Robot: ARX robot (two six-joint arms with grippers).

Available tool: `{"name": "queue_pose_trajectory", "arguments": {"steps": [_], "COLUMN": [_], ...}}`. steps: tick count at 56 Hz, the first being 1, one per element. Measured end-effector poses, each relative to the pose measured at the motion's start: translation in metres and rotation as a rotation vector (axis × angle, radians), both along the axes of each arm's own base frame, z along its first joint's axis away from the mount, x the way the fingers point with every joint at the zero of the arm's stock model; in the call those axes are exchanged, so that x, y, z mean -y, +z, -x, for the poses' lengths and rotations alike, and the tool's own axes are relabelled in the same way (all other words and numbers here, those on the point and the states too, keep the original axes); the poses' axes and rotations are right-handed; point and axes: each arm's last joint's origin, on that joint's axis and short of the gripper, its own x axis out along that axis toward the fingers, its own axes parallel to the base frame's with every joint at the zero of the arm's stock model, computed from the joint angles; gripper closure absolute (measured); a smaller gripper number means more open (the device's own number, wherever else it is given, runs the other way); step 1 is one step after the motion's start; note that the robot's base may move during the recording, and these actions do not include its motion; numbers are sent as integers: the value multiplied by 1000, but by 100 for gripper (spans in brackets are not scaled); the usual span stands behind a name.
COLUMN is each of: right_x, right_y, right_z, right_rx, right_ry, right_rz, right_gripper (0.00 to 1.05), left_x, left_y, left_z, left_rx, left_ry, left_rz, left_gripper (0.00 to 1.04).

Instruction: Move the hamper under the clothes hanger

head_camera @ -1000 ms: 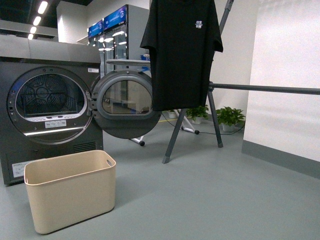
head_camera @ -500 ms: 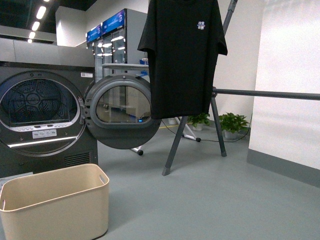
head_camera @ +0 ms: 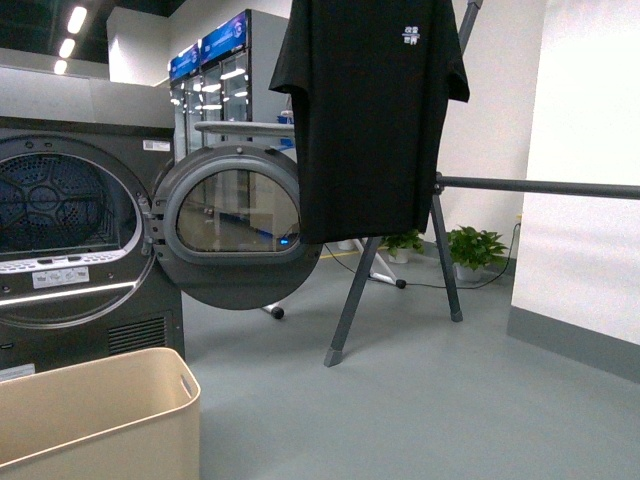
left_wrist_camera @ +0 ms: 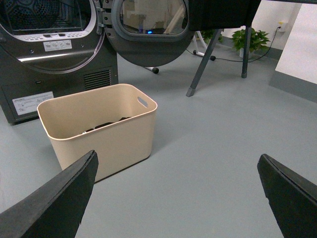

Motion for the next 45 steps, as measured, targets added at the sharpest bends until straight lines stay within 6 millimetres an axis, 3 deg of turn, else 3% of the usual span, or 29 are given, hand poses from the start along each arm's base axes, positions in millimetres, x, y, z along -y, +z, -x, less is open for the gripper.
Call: {"name": "queue_pose_trajectory", "arguments": {"steps": [45], "right_x": [0], "right_y": [0], "right_z": [0], "right_rx": [2], "right_ry": [0], "right_rz": [0], "right_gripper": [8], "left_x": [0], "left_y": [0], "left_z": [0], "left_rx": [-2], "left_ry": [-1], "left_rz": [0], "left_gripper": [7]}}
